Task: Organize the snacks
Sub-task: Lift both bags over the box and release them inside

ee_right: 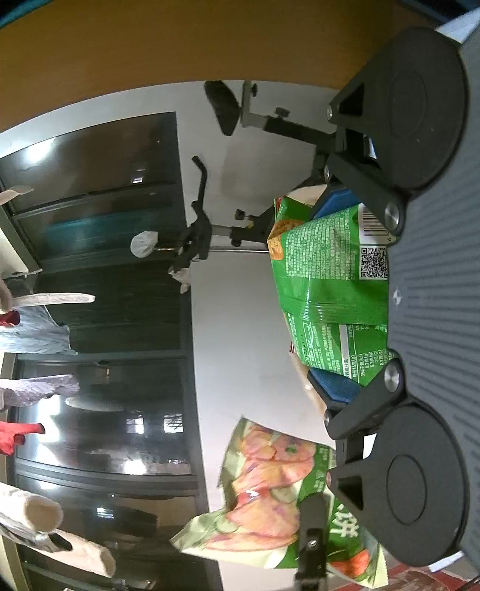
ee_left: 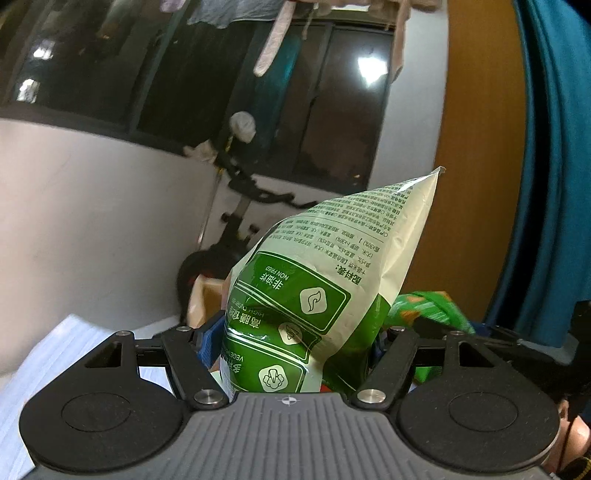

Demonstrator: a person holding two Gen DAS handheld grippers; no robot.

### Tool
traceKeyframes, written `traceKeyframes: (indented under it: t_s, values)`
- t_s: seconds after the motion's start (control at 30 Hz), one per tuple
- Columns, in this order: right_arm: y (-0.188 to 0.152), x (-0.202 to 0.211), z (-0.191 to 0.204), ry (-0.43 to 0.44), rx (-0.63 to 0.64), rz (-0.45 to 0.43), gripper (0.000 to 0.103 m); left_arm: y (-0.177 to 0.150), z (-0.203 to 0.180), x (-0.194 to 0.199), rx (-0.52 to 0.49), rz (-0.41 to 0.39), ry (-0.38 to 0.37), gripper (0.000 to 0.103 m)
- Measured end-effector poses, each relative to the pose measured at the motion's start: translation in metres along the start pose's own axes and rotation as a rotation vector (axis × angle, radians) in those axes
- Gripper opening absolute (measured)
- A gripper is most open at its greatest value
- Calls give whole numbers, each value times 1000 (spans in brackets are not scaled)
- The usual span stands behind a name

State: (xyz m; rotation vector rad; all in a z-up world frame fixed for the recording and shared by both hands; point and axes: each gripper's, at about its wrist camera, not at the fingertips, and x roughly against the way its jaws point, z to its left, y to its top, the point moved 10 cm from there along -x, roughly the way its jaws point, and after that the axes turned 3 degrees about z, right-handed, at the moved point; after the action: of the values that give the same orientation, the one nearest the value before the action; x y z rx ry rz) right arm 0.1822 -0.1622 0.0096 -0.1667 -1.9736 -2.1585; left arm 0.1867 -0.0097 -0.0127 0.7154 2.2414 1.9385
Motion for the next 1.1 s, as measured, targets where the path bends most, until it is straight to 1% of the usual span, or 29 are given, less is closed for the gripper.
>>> traceKeyframes:
  t_s: [0.17,0.23,0.27,0.37,0.47,0.53,0.6,0.67,0.83,0.9,1.0,1.1]
  values:
    - [23,-43,-16,3,52,12,85,32,-4,-57,-9,-5,-31,74]
    - [28,-63,-21,5,62,12,85,38,-4,-84,15,16,-47,74]
    - [30,-75,-24,6,66,16,85,35,-4,-92,29,32,-55,74]
    - [26,-99,-34,-11,65,39,85,33,0,-129,49,91,-44,74]
    - [12,-128,-46,-27,43,108,85,25,11,-163,49,149,-6,74]
    - [2,-141,-51,-37,54,144,85,25,25,-181,89,165,5,74]
    - [-9,-152,-54,-45,59,176,85,20,33,-193,141,181,-1,74]
    - [-19,-160,-55,-44,59,205,85,17,43,-202,168,199,5,74]
    - [-42,-175,-57,-41,33,263,85,8,54,-219,179,244,24,74]
    - [-47,-178,-58,-40,24,281,85,3,58,-213,185,257,44,74]
    - [-47,-179,-59,-57,26,290,86,-5,66,-216,184,293,64,76]
    - [-46,-179,-57,-57,21,297,87,-12,73,-214,177,337,73,78]
